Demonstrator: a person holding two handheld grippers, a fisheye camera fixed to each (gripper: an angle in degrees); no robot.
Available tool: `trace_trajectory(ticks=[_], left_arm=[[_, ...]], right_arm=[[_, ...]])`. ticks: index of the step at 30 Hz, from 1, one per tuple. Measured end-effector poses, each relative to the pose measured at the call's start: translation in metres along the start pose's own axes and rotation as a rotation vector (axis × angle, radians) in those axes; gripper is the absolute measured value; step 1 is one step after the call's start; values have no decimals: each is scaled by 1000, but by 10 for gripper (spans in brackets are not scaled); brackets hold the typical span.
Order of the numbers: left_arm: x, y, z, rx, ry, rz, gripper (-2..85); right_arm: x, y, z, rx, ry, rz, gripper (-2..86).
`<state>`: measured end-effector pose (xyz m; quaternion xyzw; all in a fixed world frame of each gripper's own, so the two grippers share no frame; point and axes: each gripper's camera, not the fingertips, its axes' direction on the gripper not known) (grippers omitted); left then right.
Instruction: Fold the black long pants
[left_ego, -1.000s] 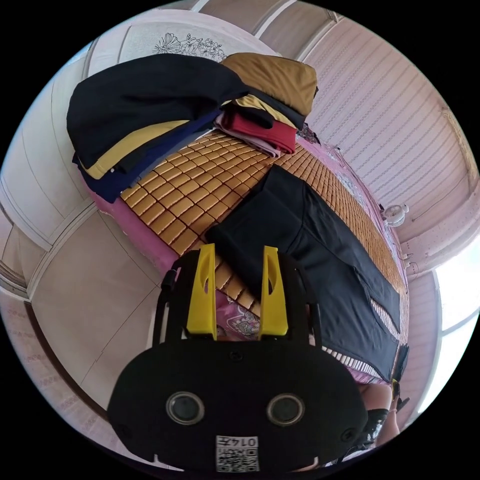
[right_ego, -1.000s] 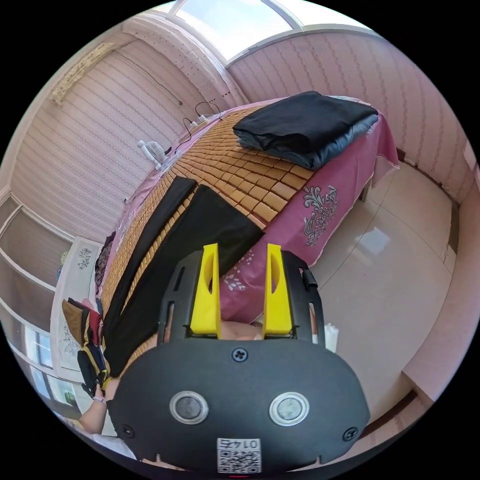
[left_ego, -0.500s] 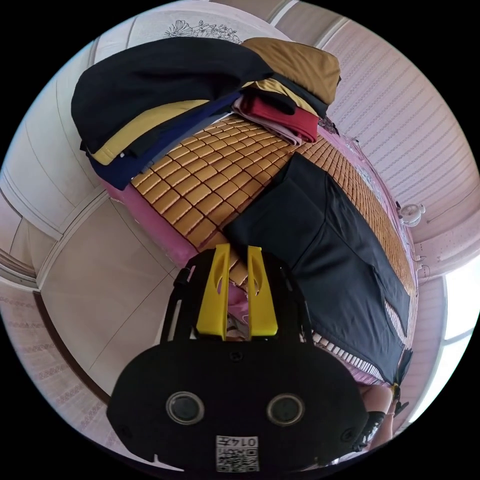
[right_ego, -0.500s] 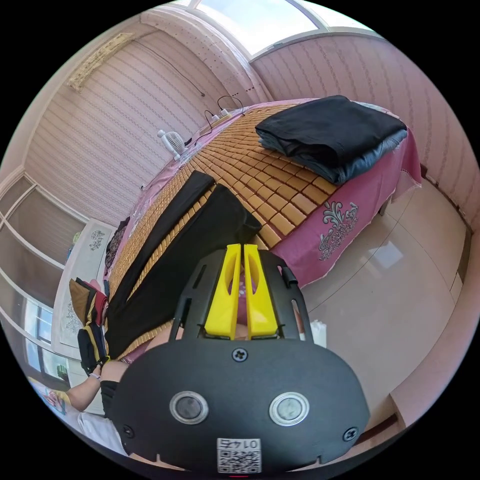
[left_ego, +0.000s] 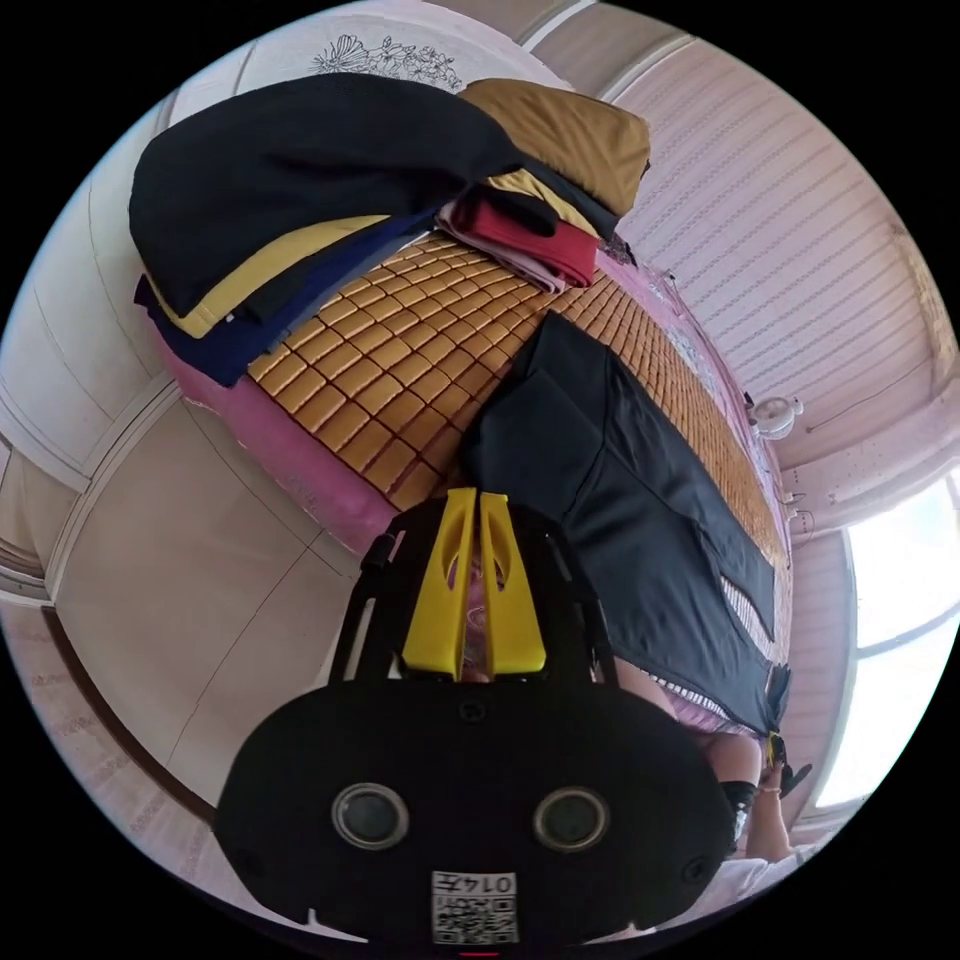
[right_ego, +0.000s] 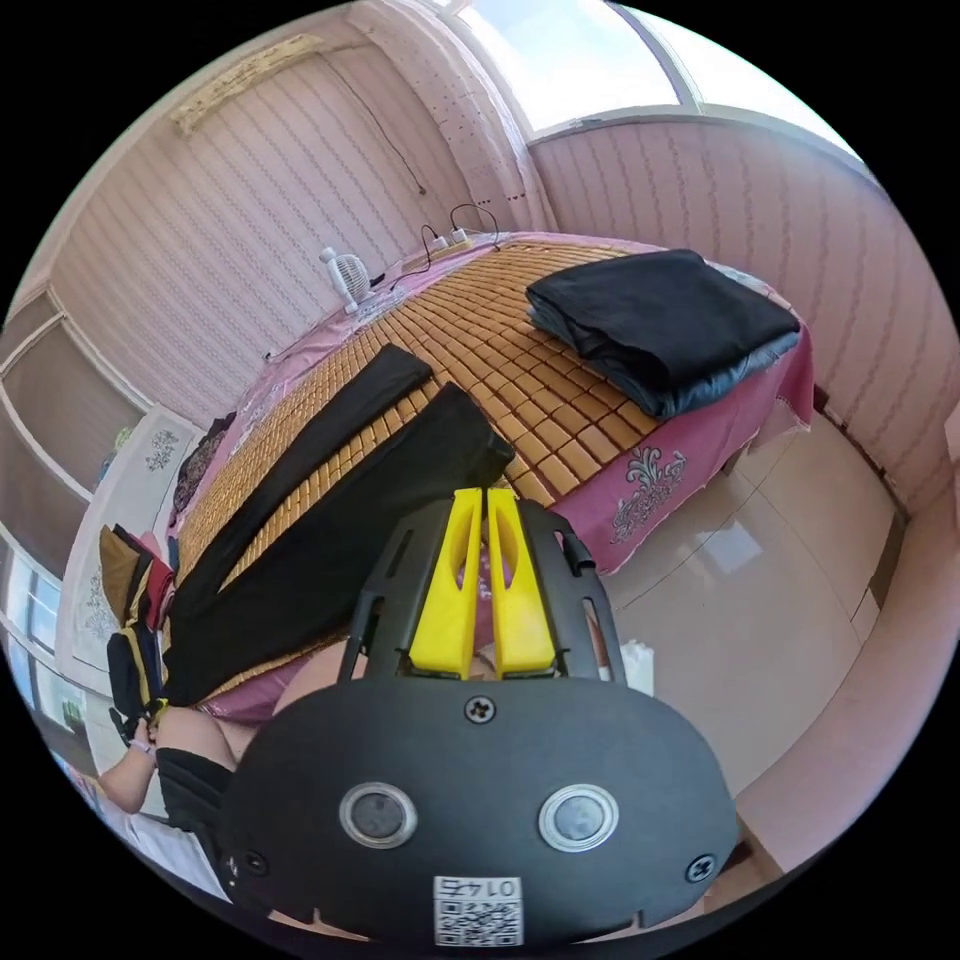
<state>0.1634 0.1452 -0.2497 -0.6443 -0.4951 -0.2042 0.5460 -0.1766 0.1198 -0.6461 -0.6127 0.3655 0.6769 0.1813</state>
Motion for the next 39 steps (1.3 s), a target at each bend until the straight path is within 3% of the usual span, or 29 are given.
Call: trace_trajectory(ticks=[8, 13, 18, 21, 27, 30, 35, 39], left_arm=[[40, -33, -62, 158, 113, 166, -10], [89, -103, -39, 224, 128, 186, -8], [116, -143, 26, 192, 145, -43, 14], [138, -147, 46, 164, 78, 7, 31], [170, -124, 91, 6, -96, 160, -4], [183, -111, 120, -123, -254, 220, -9], [199, -105, 116, -127, -279, 234, -10], [212, -102, 111, -197, -418, 304, -10]], right_arm=[[-89, -84, -6, 74, -4, -282, 3], [-175, -193, 61, 76, -50, -342, 13], [-233, -253, 138, 80, -64, -176, 73], [-246, -247, 174, 54, 49, -219, 119], [-222, -203, 241, -247, 394, -393, 120], [-212, -195, 236, -245, 327, -430, 86], [-208, -173, 219, -367, 338, -571, 45], [-181, -122, 167, -453, 281, -646, 42]])
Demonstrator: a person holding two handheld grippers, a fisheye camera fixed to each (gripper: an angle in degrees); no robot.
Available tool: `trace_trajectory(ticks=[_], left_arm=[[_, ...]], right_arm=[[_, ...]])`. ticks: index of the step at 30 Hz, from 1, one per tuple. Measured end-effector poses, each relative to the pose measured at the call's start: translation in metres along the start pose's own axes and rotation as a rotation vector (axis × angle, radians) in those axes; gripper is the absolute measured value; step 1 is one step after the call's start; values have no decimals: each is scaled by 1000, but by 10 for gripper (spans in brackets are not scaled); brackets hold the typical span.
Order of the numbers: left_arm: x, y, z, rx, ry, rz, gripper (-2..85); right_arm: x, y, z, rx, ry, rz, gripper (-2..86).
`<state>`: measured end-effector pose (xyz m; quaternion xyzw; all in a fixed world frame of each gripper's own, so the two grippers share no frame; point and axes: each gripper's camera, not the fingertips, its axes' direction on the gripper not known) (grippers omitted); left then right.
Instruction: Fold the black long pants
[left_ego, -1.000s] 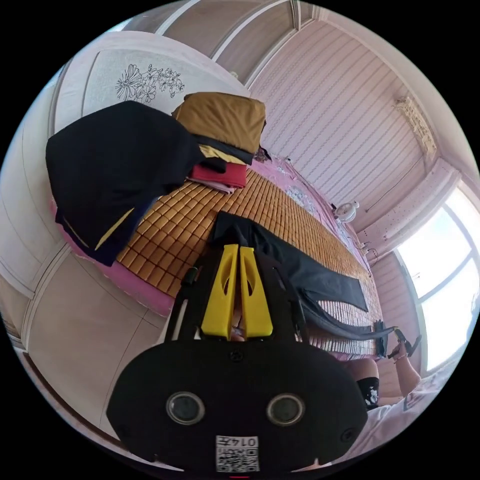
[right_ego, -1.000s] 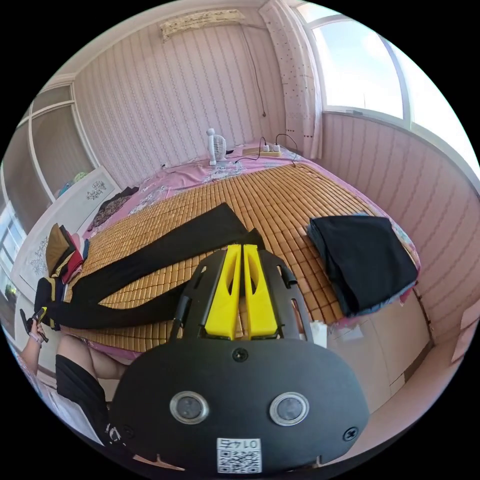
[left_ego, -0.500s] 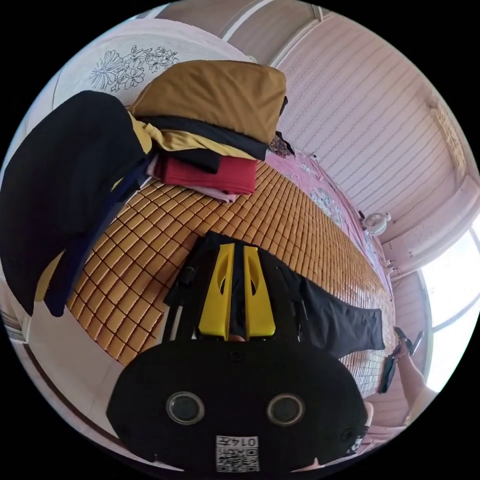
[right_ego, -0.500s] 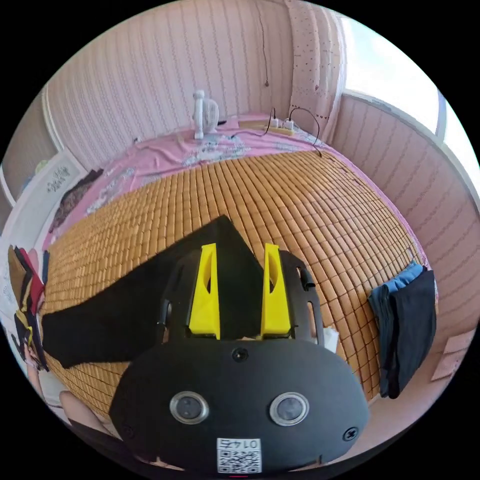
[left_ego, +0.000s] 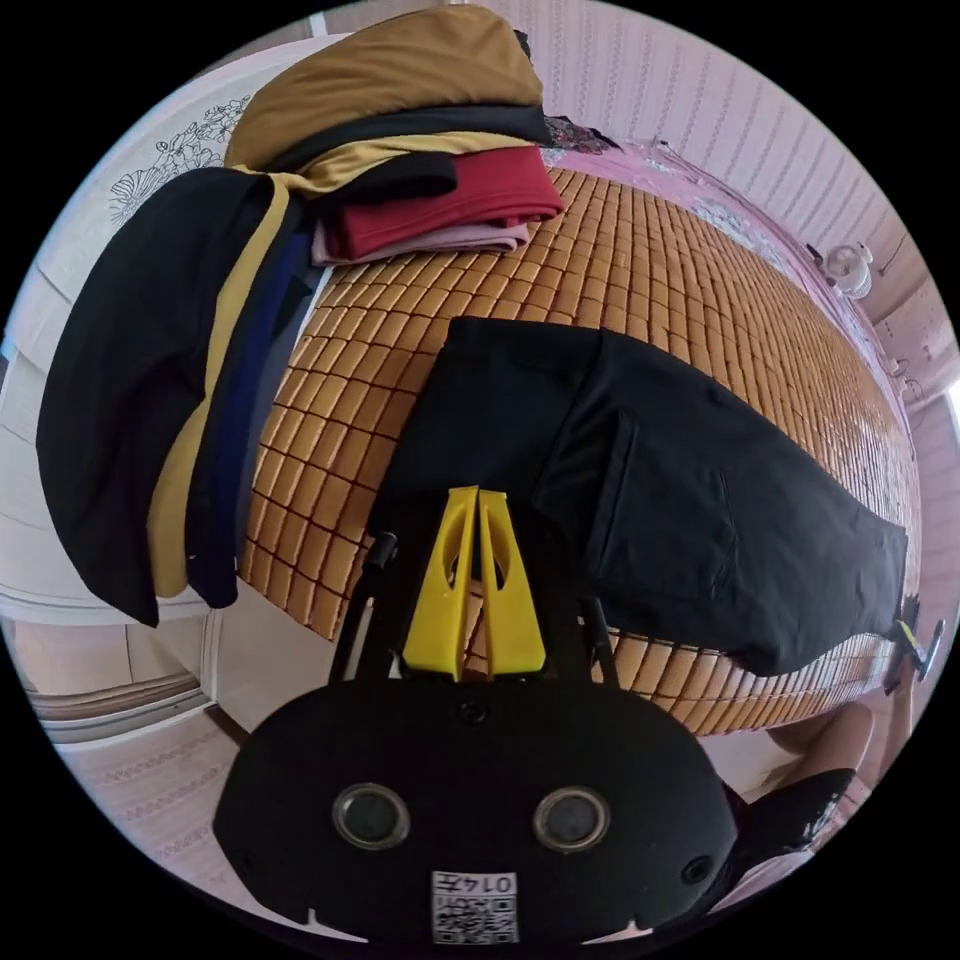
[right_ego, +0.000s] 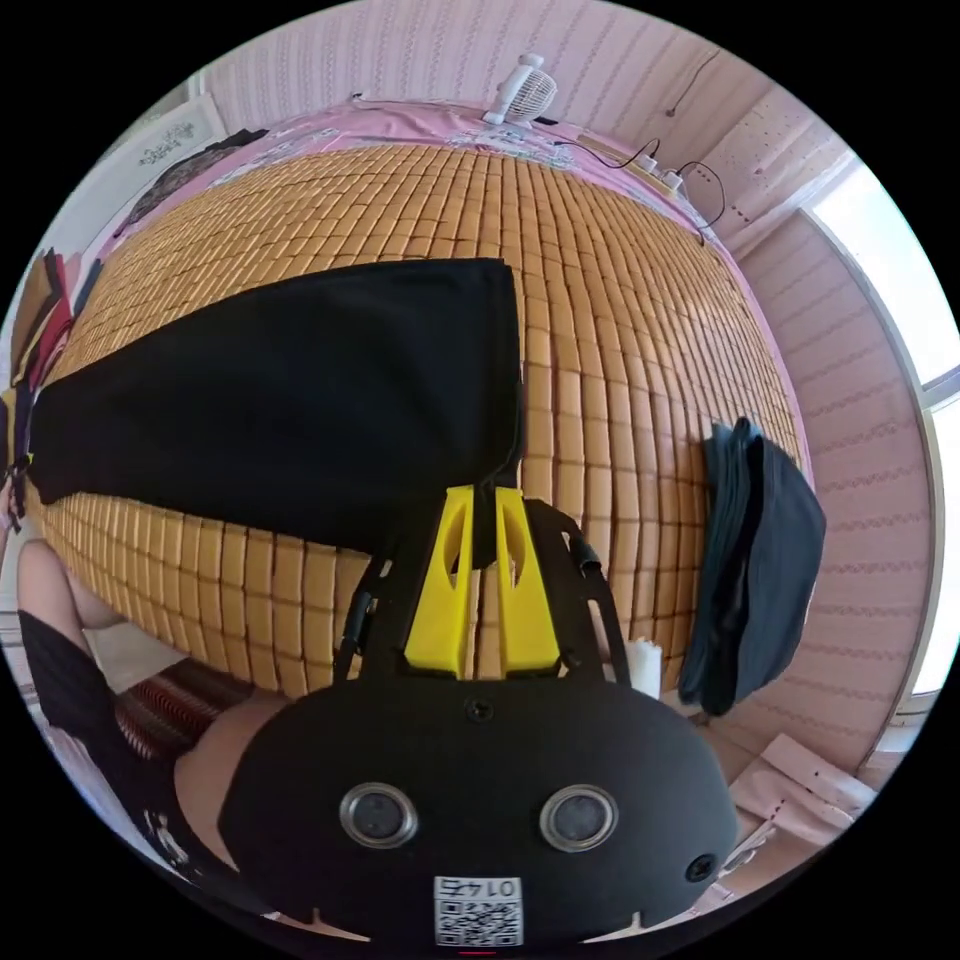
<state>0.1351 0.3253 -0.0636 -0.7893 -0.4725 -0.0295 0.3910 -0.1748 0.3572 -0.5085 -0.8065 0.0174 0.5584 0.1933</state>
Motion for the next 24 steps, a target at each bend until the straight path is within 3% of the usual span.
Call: trace_trajectory(ticks=[2, 5, 7, 9, 12, 15, 18, 21, 24], left_arm=[[-7, 4, -5, -14, 19, -66, -10], [0, 24, -38, 157, 40, -131, -10], [40, 40, -75, 335, 55, -7, -10], [85, 48, -98, 403, 114, 158, -9], [163, 59, -119, 442, 352, 418, -8], [251, 67, -110, 313, 556, 613, -8], [334, 86, -92, 170, 649, 761, -7], [401, 115, -83, 107, 638, 940, -7], [452, 146, -86, 73, 570, 1124, -7]], right_arm=[[3, 39, -7, -26, -76, -8, 47], [17, 93, -26, 39, -163, 74, 62], [32, 112, -41, 146, -222, 142, 69], [41, 109, -47, 228, -247, 177, 71], [50, 81, -42, 314, -249, 200, 72], [60, 49, -20, 336, -194, 244, 76], [73, 28, 7, 317, -203, 279, 53], [77, 24, 23, 276, -188, 216, 10], [83, 40, 6, 369, -209, 162, 0]])
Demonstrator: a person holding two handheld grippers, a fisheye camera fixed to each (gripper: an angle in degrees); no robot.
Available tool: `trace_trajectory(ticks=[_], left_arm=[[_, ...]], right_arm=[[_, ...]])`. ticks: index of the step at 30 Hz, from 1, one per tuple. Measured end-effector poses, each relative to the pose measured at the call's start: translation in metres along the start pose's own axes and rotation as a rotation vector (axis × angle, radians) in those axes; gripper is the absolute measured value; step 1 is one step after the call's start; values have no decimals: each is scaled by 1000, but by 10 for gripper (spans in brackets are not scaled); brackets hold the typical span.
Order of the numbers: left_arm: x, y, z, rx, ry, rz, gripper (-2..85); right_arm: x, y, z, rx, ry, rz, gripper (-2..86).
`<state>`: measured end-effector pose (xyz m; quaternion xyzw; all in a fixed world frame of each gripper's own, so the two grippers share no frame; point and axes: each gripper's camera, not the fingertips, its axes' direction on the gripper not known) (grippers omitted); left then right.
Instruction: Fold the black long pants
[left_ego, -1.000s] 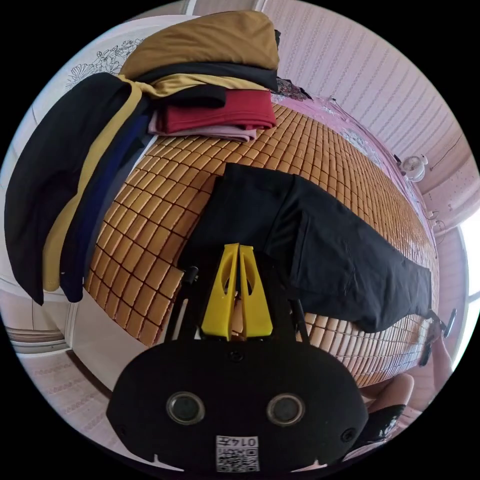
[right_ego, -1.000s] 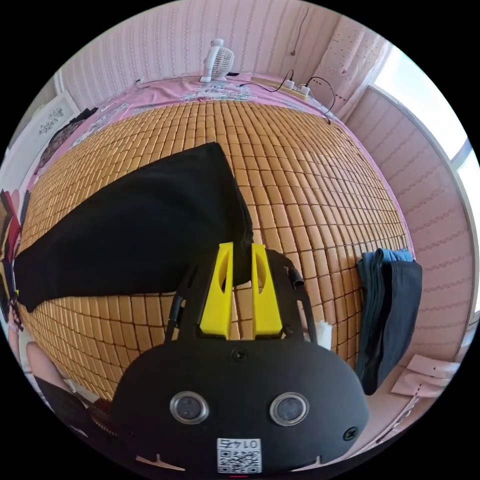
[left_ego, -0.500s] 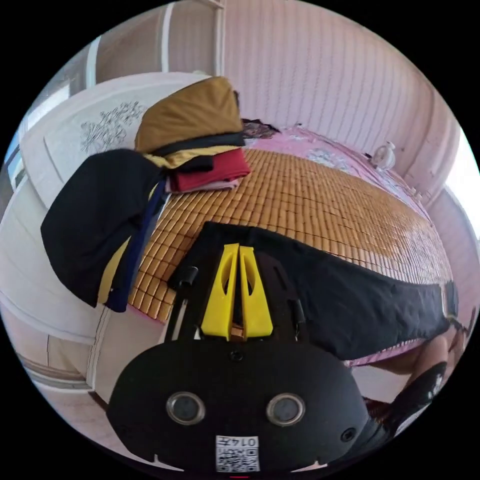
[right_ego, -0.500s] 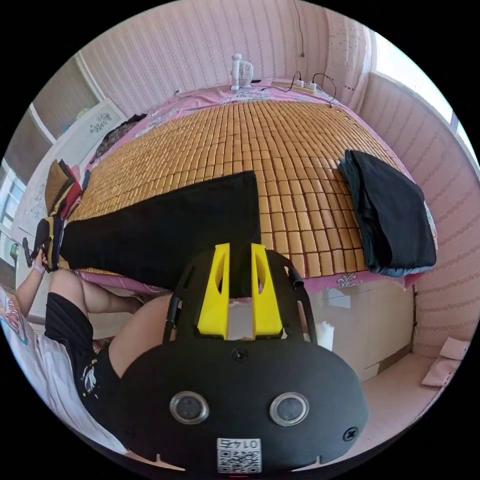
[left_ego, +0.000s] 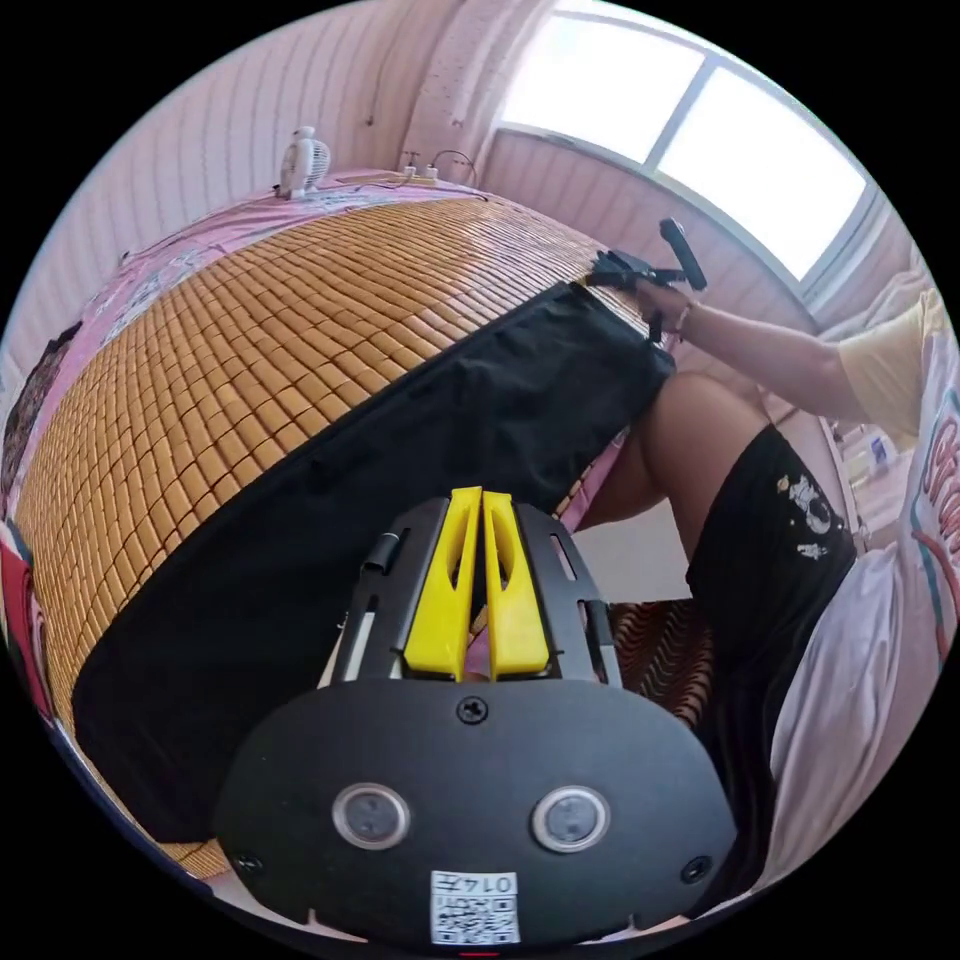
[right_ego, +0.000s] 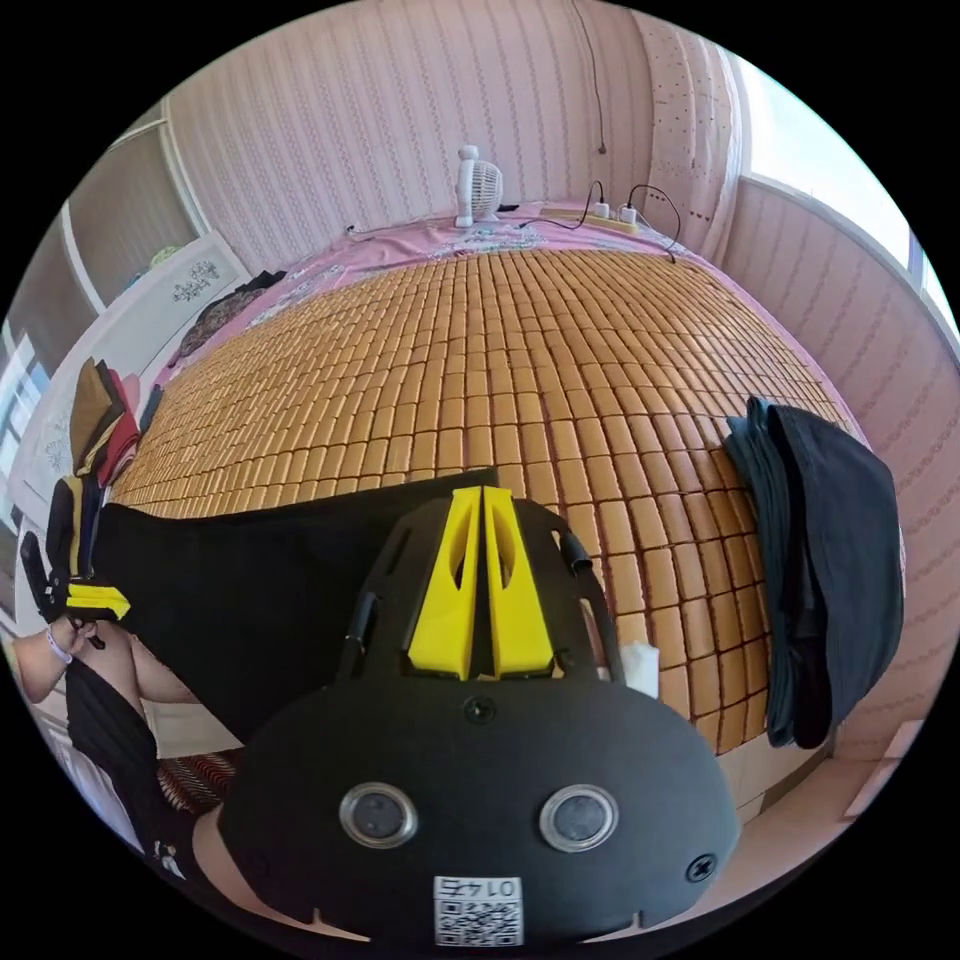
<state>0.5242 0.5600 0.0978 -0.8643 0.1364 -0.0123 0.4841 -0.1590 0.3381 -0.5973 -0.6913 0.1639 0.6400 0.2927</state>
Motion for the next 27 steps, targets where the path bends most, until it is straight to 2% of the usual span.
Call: trace_trajectory(ticks=[3, 5, 8, 11, 15, 21, 25, 27], left_arm=[[33, -20, 11, -26, 45, 112, -7], [43, -28, 11, 2, 48, 111, -7], [51, -38, 19, 32, 50, 85, -7], [56, -44, 28, -11, 9, 60, -7], [62, -40, 19, 28, -43, 50, -8], [62, -32, 27, -4, -81, -50, -7], [66, -29, 44, -35, -65, -88, -8], [67, -25, 45, 11, -53, -84, -9]], right_arm=[[-2, -4, -27, 56, 14, -84, -1], [-3, -11, -31, 66, 48, -141, 0], [13, -23, 0, -41, 66, -111, 5], [37, -10, 14, -123, 72, 34, 17], [60, 53, -40, -20, 1, 177, 75], [95, 159, -47, -115, -240, 530, 126], [96, 187, -24, -106, -434, 615, 82], [93, 186, -28, -63, -436, 594, 56]])
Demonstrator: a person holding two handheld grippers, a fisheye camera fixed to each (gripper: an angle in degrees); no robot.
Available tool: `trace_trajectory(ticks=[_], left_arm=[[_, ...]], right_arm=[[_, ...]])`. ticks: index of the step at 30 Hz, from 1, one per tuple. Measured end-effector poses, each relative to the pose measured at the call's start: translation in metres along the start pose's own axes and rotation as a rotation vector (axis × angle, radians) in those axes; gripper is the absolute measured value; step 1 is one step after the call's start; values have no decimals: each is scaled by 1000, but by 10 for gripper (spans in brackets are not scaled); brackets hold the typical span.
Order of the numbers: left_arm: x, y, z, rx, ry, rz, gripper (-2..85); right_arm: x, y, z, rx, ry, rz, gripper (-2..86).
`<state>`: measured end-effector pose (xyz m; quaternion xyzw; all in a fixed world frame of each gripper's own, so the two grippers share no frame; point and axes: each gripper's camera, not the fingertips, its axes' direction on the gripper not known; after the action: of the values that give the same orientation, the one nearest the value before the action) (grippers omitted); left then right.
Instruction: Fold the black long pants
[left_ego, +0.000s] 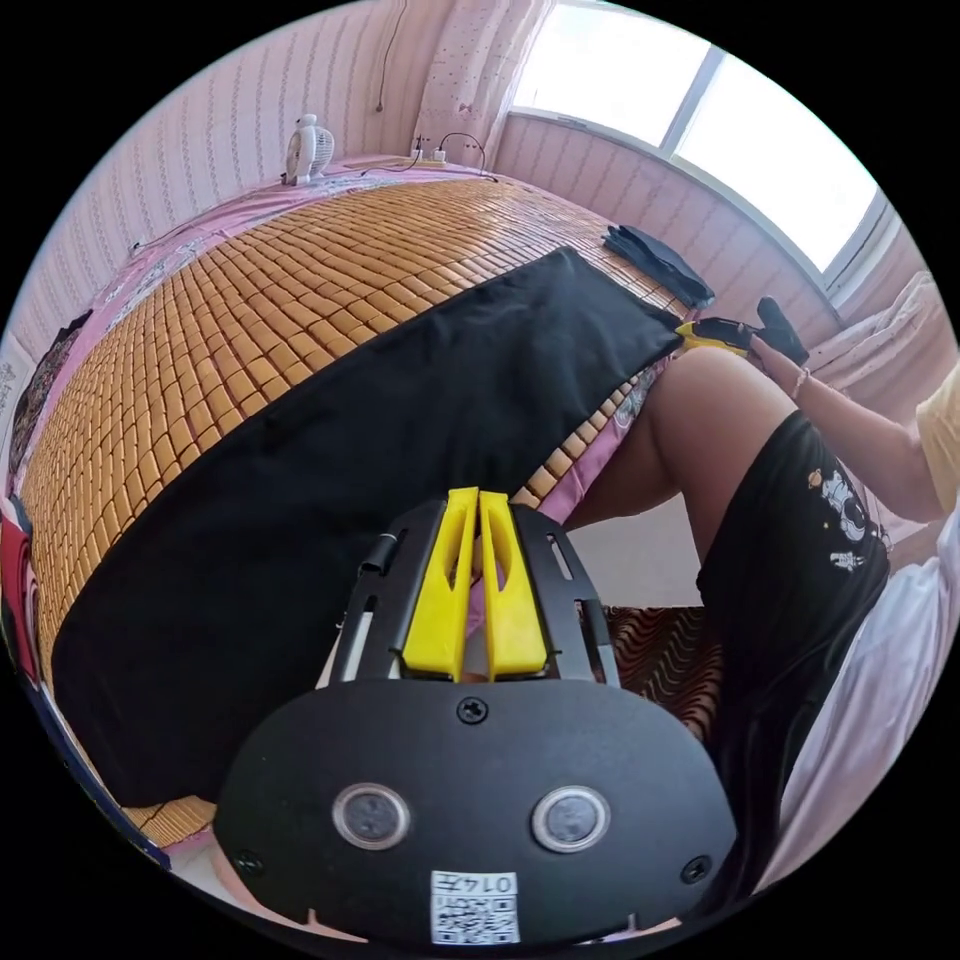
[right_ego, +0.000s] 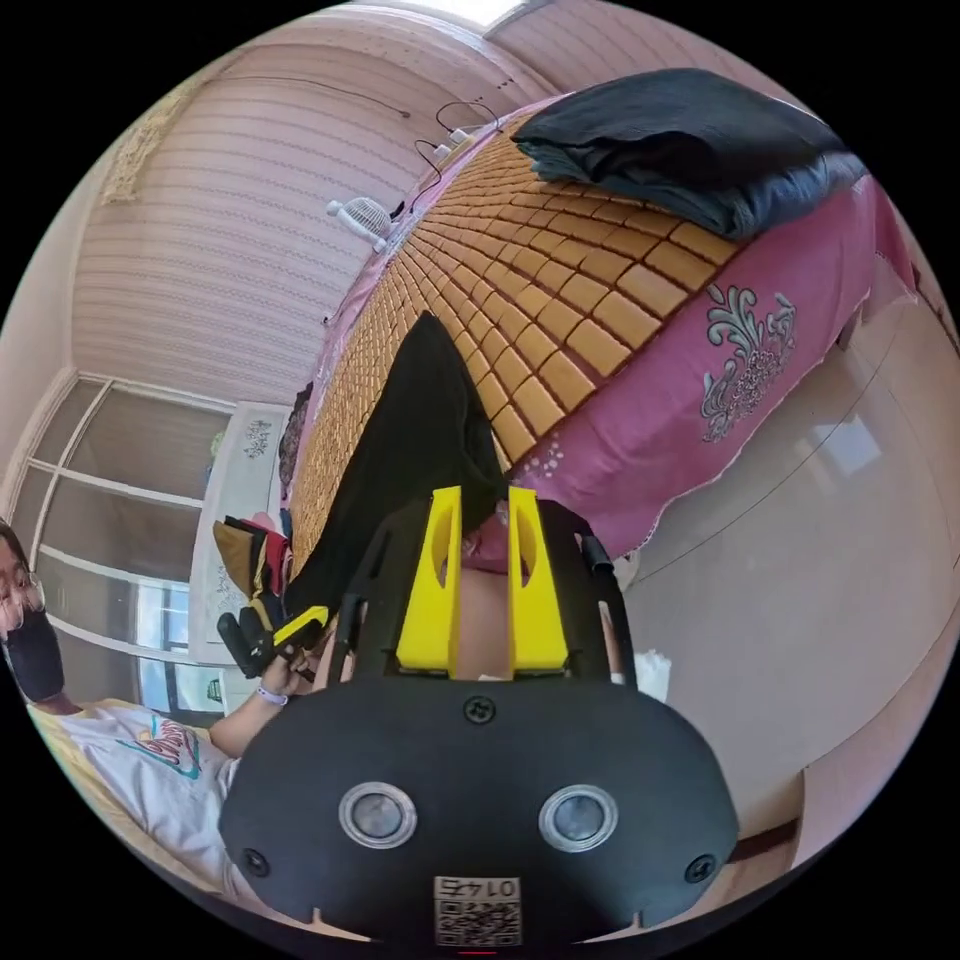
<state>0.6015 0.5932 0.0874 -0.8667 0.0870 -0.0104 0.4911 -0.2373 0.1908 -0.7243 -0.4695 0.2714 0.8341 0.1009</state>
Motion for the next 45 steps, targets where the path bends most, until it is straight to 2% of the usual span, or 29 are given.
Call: trace_trajectory(ticks=[3, 6, 8, 10, 11, 13, 16, 20, 25, 28, 31, 35, 37, 42, 45], left_arm=[[-1, 3, 1, 18, 25, -34, -10], [2, 1, -2, 29, 17, -89, -10], [6, 0, -1, 69, 38, -99, -10], [13, -5, 4, 69, 65, -98, -10], [15, -5, 3, 83, 72, -95, -10], [19, -4, 0, 124, 107, -96, -10], [22, 3, -11, 162, 123, -93, -10], [23, 10, -25, 165, 38, -43, -10], [17, 17, -13, 95, -42, 9, -10], [13, 22, -6, 92, -24, -14, -10], [2, 27, 2, 86, 15, -49, -10], [-6, 29, 5, 102, 59, -45, -10], [-16, 27, 9, 91, 128, -96, -10], [-32, 21, 15, 46, 238, -113, -10], [-30, 18, 16, 36, 224, -95, -10]], right_arm=[[-26, -4, -1, 9, 32, -93, 31], [-86, -18, -5, 66, -9, -289, 22], [-122, -23, -8, 111, 37, -399, 19], [-135, -20, -1, 127, 162, -432, 18], [-131, -20, 4, 117, 207, -408, 18], [-111, -12, 33, 40, 430, -323, 18], [-110, 5, 58, 18, 601, -264, 16], [-164, 25, 94, 27, 662, -445, 23], [-307, 48, 228, -132, 556, -899, 61], [-383, 72, 325, -253, 438, -1104, 74], [-440, 95, 419, -368, 437, -1223, 81], [-482, 114, 515, -547, 512, -1321, 68], [-494, 125, 565, -707, 618, -1376, 14], [-525, 129, 608, -767, 655, -1437, -7], [-537, 122, 632, -809, 649, -1369, -9]])
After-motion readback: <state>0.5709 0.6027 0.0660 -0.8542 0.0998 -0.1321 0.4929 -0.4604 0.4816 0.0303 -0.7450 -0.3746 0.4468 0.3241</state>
